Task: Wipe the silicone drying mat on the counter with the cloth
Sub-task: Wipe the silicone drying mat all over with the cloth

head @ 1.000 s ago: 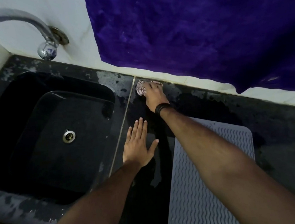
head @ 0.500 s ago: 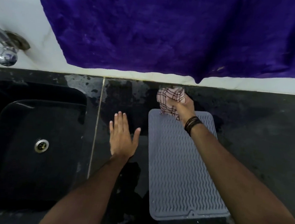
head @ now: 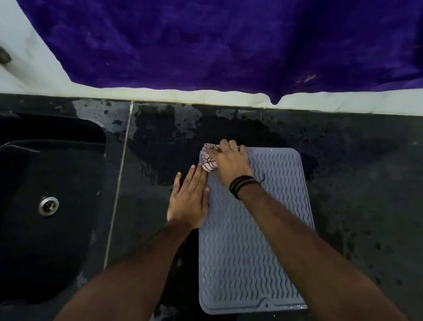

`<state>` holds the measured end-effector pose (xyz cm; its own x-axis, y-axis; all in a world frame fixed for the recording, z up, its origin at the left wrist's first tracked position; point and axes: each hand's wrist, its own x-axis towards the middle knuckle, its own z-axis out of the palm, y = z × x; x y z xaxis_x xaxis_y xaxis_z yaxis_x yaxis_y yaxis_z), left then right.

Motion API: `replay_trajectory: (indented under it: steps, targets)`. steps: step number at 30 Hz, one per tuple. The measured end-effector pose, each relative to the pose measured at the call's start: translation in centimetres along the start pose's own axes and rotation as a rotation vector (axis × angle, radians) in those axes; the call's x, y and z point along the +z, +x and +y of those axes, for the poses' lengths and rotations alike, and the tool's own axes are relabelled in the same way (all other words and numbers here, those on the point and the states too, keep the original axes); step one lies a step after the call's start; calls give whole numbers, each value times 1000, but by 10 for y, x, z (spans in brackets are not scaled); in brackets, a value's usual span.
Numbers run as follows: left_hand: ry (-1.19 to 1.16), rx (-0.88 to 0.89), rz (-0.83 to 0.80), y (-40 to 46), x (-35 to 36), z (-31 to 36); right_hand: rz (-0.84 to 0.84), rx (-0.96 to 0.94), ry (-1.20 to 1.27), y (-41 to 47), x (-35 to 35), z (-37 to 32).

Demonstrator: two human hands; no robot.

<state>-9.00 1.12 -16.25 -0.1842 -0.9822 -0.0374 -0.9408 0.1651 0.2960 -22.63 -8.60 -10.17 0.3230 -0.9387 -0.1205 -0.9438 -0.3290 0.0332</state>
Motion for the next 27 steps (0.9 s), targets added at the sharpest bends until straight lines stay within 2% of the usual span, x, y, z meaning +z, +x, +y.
replay_trajectory:
  steps: [2,7,13,16,19,23,27]
  targets:
    - [-14,-16,-7,-1,-2,2,-21,18,-38,-8,-1,30]
    - [-15,-19,-37,0,-5,1,-50,197,-53,-43,1,95]
    - [-11,-16,-50,2,-3,-2,-55,419,285,-16,-6,33]
    - [-2,-14,-34,3,-2,-2,8,304,366,-3,-9,-12]
    - [-14,-19,-24,3,-3,-1,17,96,269,2,-7,-26]
    - [-20,-14,-18,1,-6,-1,16,1,67,-9,-4,16]
    - [-35,-19,-20,0,-7,0,-3,63,-31,-25,-4,63]
